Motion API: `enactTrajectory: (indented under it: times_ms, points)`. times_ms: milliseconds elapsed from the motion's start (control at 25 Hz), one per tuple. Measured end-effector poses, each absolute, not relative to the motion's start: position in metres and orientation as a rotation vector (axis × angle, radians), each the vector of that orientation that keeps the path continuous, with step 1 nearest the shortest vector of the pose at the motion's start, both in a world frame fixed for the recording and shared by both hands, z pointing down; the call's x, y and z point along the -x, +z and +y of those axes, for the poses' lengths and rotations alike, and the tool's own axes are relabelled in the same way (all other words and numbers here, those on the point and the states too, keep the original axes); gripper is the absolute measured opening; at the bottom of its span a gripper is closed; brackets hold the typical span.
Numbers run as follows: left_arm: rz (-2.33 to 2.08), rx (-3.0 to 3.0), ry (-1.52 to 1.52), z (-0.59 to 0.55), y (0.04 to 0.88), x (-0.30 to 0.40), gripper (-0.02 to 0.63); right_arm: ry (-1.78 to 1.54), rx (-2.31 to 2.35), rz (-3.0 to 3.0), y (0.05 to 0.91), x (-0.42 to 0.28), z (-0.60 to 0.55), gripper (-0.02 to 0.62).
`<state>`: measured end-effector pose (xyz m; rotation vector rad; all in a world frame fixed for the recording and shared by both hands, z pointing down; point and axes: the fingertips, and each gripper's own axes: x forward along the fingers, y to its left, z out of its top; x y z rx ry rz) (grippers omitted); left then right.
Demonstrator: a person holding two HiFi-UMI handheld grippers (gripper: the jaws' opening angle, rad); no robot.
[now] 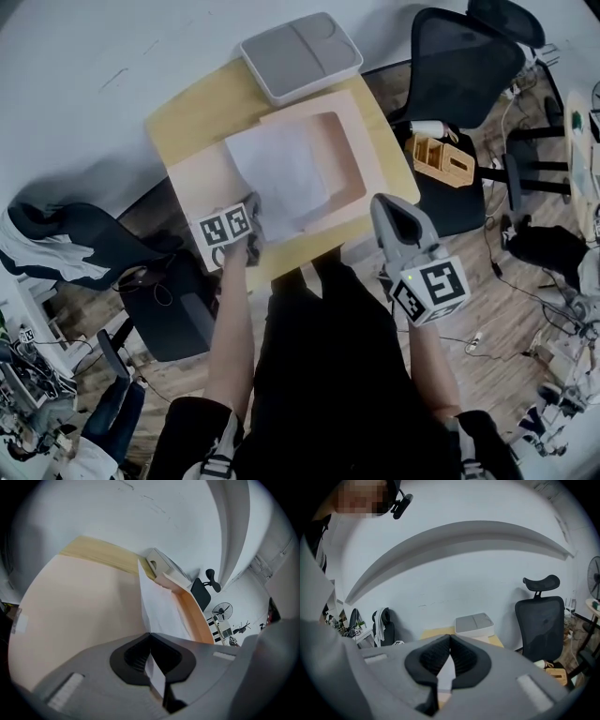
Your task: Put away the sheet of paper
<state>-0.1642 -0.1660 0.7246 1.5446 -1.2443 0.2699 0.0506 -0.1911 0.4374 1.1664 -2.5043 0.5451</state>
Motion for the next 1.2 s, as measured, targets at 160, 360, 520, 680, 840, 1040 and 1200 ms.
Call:
enactTrajectory:
  times_ms: [160,360,520,680,840,1040,1200]
  points:
    - [-1.246,-1.541,0.259,-0.17,0.725,0.15,0.011,0.551,-1.118,-2.519,0.441,-0.054,-0.196,0.002]
    - [-1.257,-1.538,0.248,-0.176,0.725,0.134,0.011,0.554,-1.06,-2.537,0.446,-0.057,-0.198,0.002]
    - [-1.269,-1.54,0.235,-0.182,0.724,0.123,0.011,0.555,-1.035,-2.543,0.448,-0.065,-0.2,0.002]
    - [-1.271,-1.55,0.232,-0.185,0.725,0.11,0.011,0.56,-1.017,-2.544,0.451,-0.073,-0.201,0.002]
    - [-1.264,-1.559,0.238,-0.192,0.725,0.097,0.011,0.559,-1.002,-2.545,0.451,-0.079,-0.202,0.002]
    - [-1.25,-1.572,0.252,-0.201,0.728,0.084,0.012,0.558,-1.0,-2.543,0.452,-0.087,-0.205,0.002]
    - [-1.238,-1.583,0.274,-0.204,0.729,0.078,0.012,0.559,-1.01,-2.538,0.452,-0.094,-0.207,0.002]
